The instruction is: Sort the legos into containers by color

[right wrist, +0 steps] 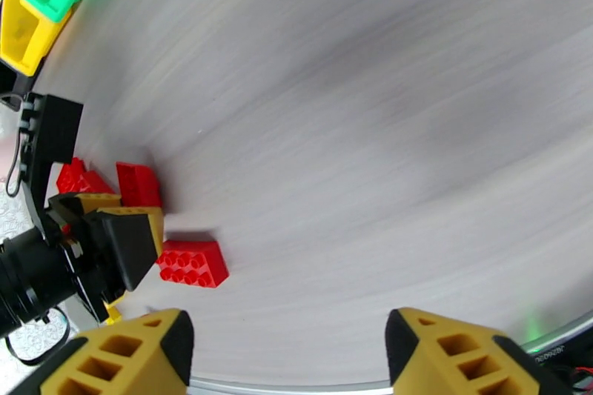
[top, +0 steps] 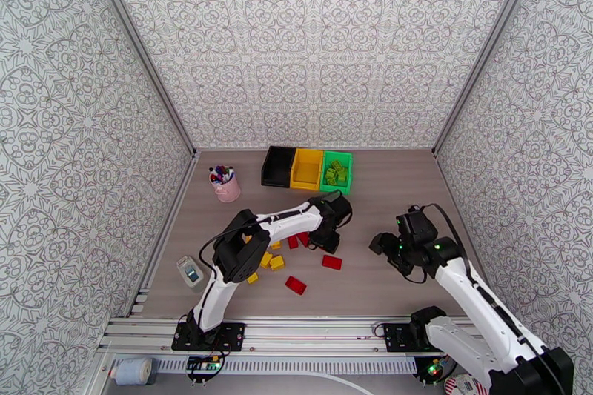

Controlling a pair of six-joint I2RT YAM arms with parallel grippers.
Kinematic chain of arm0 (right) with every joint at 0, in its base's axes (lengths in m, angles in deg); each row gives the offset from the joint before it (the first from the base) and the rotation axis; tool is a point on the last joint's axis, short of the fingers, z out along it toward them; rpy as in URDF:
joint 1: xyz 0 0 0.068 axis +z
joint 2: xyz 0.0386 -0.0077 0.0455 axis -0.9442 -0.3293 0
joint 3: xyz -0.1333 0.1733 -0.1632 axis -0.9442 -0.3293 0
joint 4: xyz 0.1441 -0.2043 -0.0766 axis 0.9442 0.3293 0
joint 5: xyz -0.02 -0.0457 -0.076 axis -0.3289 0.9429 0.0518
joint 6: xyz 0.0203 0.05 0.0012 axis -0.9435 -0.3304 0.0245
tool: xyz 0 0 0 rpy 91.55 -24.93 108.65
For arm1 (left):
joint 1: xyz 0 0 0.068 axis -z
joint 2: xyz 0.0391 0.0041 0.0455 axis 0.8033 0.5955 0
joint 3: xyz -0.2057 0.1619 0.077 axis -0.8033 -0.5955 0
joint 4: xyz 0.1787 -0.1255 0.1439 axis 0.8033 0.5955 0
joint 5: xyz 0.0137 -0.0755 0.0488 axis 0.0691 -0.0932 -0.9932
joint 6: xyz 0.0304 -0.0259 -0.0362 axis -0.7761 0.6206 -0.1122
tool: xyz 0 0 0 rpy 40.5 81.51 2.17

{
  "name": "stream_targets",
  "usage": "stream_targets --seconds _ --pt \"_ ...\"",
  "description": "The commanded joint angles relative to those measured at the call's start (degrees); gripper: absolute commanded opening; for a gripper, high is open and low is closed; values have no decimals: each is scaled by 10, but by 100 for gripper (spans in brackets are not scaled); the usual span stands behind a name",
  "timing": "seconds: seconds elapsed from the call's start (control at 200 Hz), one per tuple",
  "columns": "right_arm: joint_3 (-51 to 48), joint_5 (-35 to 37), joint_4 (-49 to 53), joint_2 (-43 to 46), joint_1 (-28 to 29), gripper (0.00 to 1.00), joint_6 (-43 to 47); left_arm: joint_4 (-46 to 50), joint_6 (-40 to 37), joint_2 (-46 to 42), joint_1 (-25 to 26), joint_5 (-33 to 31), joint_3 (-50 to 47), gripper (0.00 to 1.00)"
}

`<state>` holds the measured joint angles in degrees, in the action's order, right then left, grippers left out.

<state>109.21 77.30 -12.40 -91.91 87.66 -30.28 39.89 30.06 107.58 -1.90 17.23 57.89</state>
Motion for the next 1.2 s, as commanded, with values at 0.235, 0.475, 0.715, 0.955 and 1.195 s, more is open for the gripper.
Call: stream_targets --seconds 0.235,0.475,0.715,0.955,1.195 --pt "49 -73 -70 -86 24 53 18 -60 44 -69 -57 51 -42 33" --pt "152 -70 -106 -216 98 52 24 -82 62 -103 -147 111 -31 32" --pt "267 -60 -83 -327 143 51 42 -55 59 -54 -247 168 93 32" --pt "309 -38 -48 -348 143 51 59 -2 72 74 -294 200 323 35" --pt "308 -30 -38 -346 139 52 53 9 110 171 -324 221 470 51"
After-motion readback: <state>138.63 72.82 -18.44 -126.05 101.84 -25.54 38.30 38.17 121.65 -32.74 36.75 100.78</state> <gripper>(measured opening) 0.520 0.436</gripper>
